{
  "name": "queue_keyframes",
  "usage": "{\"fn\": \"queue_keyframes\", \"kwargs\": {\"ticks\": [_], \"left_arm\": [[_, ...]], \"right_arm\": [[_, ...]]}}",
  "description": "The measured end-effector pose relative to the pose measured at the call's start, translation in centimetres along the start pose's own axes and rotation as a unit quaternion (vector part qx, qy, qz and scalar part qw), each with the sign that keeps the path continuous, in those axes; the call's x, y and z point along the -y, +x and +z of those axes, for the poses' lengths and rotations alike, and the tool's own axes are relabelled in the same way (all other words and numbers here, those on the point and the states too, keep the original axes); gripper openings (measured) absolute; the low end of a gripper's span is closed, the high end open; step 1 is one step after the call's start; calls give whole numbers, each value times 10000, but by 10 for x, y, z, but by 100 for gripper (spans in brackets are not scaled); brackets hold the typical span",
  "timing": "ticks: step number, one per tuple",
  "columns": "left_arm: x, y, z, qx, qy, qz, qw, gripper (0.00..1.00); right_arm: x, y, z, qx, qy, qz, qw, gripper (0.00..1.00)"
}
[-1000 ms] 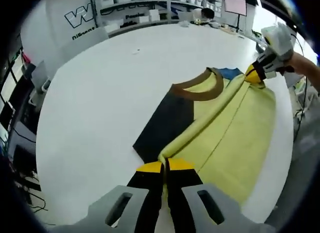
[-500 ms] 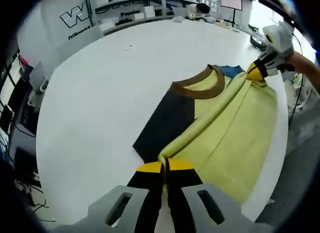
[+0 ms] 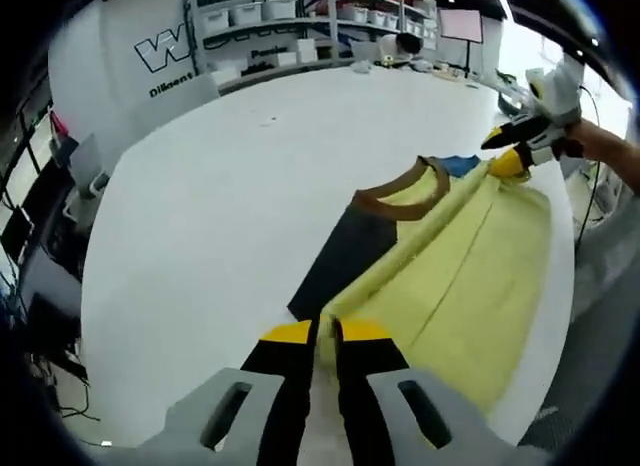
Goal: Fold the garment on the visible template until the final outline fits inside the template.
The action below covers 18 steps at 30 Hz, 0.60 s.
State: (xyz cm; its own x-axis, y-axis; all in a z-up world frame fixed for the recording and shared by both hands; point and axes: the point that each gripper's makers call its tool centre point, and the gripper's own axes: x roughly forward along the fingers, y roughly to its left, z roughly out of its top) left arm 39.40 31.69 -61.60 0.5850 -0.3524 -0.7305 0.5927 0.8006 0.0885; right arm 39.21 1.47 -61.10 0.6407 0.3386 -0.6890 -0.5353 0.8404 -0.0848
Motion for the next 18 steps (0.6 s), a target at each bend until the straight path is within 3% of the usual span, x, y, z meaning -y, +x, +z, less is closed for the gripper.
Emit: {"fn": "queue_keyframes", "kwargs": {"ticks": [3, 5, 8, 11, 13, 18], "left_arm": [[-9, -19, 19, 519, -103, 150, 9985, 4], [-4, -33, 26, 758, -300, 16, 9967, 5], [7, -44, 22, 743, -163, -108, 9970, 7], [18, -48, 13, 645, 13, -184, 9977, 11], [26, -51, -4, 341, -155, -216, 9991, 12], [29, -50, -19, 308, -540, -244, 9978, 16]], "right_arm": [[2, -13, 7, 221, 129, 17, 9997, 36], [2, -18, 9, 283, 98, -17, 9996, 39], [-3, -33, 15, 621, -39, 8, 9981, 37], [-8, -41, 14, 664, -135, 50, 9977, 36], [-12, -46, 13, 651, -449, 63, 9968, 36], [-15, -52, 6, 507, -1068, -50, 9930, 35]]}}
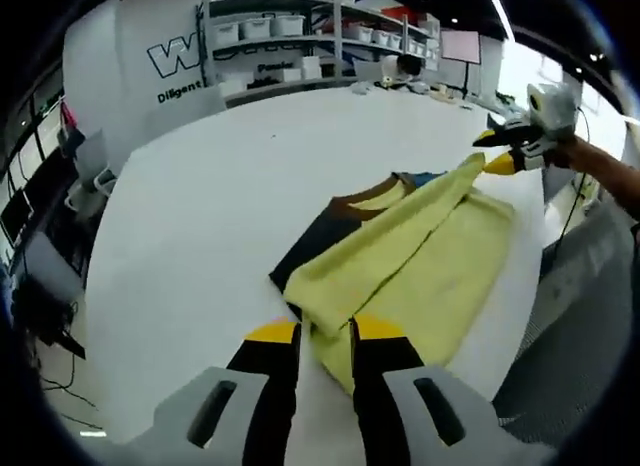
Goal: Fold the garment on the visible template until the final outline fits inside the template.
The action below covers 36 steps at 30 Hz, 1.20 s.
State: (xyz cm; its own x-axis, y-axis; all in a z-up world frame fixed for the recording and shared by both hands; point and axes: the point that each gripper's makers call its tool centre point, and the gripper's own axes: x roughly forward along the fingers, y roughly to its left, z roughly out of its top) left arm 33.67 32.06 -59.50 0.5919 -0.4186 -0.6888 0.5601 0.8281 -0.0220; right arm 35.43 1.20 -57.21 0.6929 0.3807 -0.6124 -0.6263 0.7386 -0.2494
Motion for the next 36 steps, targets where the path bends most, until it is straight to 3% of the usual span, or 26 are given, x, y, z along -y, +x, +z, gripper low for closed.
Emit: {"fn": "queue_keyframes", "kwargs": {"ticks": [2, 5, 8, 12, 16, 19, 25, 34, 36], "left_arm": [[2, 2, -2, 16, -374, -93, 9993, 17], [1, 4, -4, -46, -567, -91, 9983, 14], [1, 8, -3, -65, -386, -50, 9992, 16], [6, 17, -3, -109, -675, -248, 9974, 16], [5, 27, -5, -162, -879, -250, 9957, 15], [8, 31, -6, -179, -1074, -376, 9933, 12], [7, 32, -1, 22, -1398, -598, 9884, 0], [-2, 23, 18, 445, -2069, -732, 9746, 0], [-8, 20, 28, 669, -2267, -748, 9688, 0]], "right_arm": [[1, 0, -7, -156, -406, -35, 9990, 35], [0, 4, -7, -40, -1175, -69, 9930, 39], [-1, 7, -15, -259, -1307, -37, 9911, 37], [2, 11, -19, -387, -1538, -63, 9873, 30], [6, 13, -21, -475, -1677, -131, 9846, 25], [13, 15, -23, -603, -2050, -299, 9764, 22], [11, 15, -11, -309, -1983, -287, 9792, 1], [19, 13, 5, -52, -1663, -429, 9851, 0], [23, 13, 12, 80, -1341, -471, 9898, 0]]}}
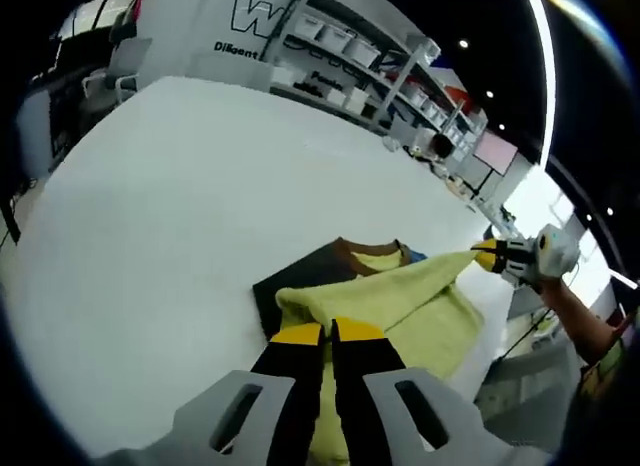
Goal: Fold the garment on the visible template until the final outline fits inside the template.
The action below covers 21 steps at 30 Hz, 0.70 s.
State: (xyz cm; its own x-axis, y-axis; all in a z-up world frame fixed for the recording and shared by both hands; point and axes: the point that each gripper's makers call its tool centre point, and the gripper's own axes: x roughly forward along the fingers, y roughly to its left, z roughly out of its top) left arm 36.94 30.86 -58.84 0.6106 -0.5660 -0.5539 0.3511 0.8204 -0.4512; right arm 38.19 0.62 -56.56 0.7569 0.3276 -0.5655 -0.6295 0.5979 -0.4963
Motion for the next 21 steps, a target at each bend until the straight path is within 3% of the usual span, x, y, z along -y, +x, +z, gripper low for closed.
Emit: {"fn": "queue_keyframes", "kwargs": {"ticks": [5, 8, 11, 16, 19, 21], "left_arm": [[-7, -2, 25, 444, -335, 73, 9984, 0], [-18, 1, 37, 606, -930, 393, 9930, 0], [-16, 7, 51, 821, -1087, 342, 9901, 0], [-22, 21, 51, 814, -1564, 465, 9832, 0], [-28, 29, 47, 693, -1576, 581, 9834, 0], [-31, 32, 43, 580, -1572, 670, 9836, 0]], "right_arm": [[12, 4, 5, 119, 525, -70, 9985, 0], [23, 12, 2, 70, 1155, -122, 9932, 0], [34, 21, -1, 43, 1547, -99, 9879, 0], [39, 37, -13, -203, 1878, -96, 9820, 0], [38, 48, -20, -340, 2224, -72, 9743, 0], [37, 53, -22, -373, 2256, -61, 9735, 0]]}}
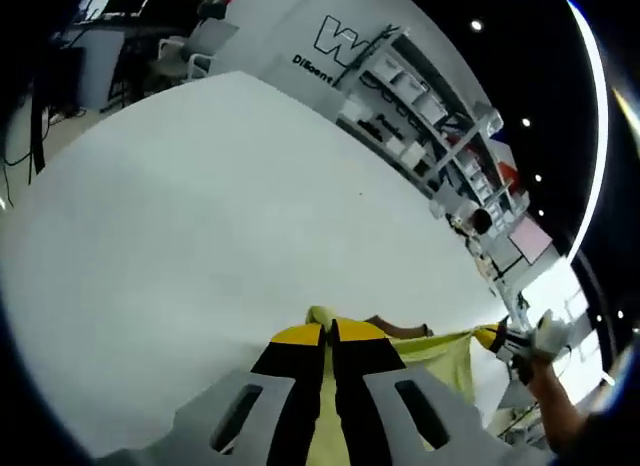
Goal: Fold the garment on the visible template until the final outline fits inside the template.
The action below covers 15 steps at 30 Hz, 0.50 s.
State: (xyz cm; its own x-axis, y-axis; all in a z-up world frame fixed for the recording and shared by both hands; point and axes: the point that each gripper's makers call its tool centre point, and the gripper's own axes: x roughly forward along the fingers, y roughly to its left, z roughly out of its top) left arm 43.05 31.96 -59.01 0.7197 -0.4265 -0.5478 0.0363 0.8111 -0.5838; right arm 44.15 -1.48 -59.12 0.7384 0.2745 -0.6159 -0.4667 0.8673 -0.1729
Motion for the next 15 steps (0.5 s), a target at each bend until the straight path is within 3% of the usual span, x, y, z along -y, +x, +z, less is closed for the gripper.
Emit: {"fn": "queue_keyframes", "kwargs": {"ticks": [10, 15], "left_arm": [[-10, 18, -5, -182, -184, 158, 9995, 0], [-12, 23, -3, -140, -256, 206, 9994, 0]], "right_arm": [[1, 21, -16, -413, 343, 5, 9986, 0], [0, 25, -22, -579, 464, -4, 9972, 0]]}}
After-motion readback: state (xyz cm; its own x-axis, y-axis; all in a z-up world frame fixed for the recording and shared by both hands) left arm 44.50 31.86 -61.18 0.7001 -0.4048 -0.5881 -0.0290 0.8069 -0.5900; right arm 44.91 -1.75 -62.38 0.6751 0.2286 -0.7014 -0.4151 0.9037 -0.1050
